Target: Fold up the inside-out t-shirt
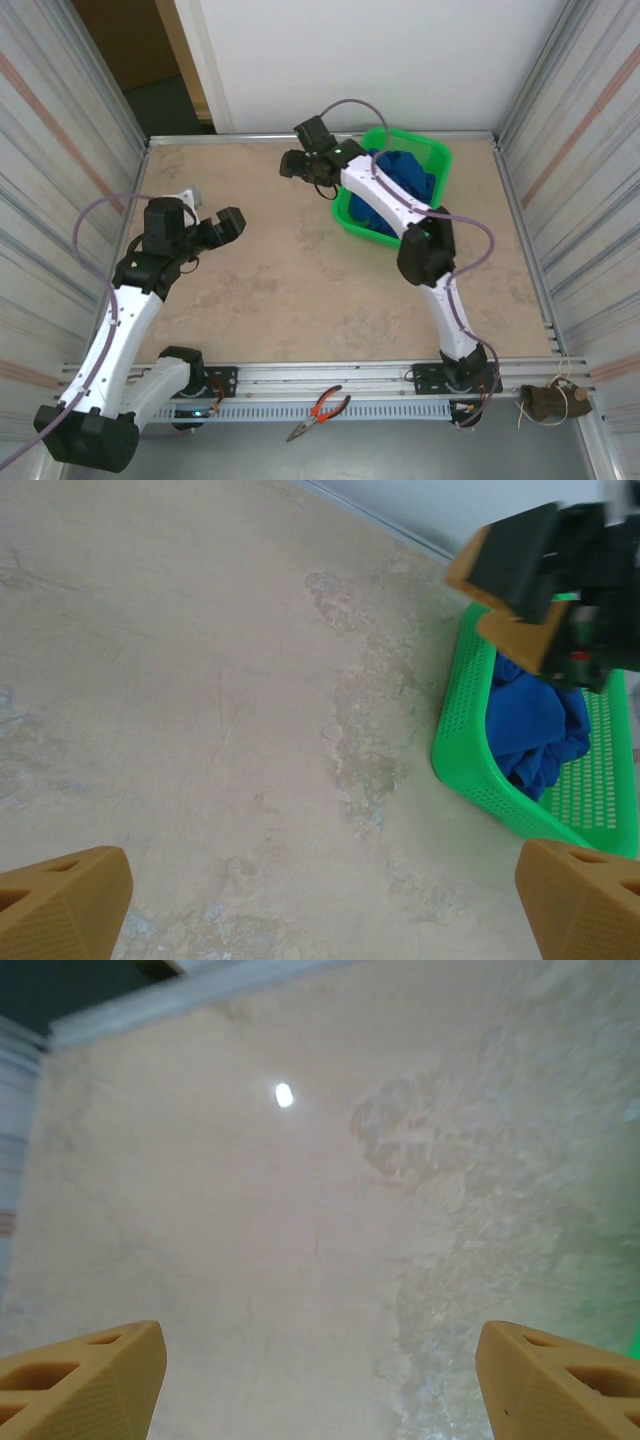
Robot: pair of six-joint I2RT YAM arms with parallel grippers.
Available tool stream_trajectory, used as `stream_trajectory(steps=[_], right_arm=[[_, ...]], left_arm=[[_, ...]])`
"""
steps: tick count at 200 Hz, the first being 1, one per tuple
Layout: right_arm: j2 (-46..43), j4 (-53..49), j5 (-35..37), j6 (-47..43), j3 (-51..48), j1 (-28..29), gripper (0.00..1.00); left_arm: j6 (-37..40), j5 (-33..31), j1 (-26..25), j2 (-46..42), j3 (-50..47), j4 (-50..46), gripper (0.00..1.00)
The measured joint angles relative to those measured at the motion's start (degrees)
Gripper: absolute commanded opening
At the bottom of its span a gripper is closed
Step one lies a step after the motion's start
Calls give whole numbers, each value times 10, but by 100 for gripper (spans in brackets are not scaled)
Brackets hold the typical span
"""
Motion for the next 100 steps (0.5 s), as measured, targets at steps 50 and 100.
stream_trajectory(steps=[50, 100], right_arm=[[57, -99, 9, -5, 48, 1, 79], [8, -105, 33, -13, -67, -58, 80]], left_arm=[[-5, 0, -2, 2, -15, 7, 99], [-13, 2, -4, 16, -23, 30, 99]])
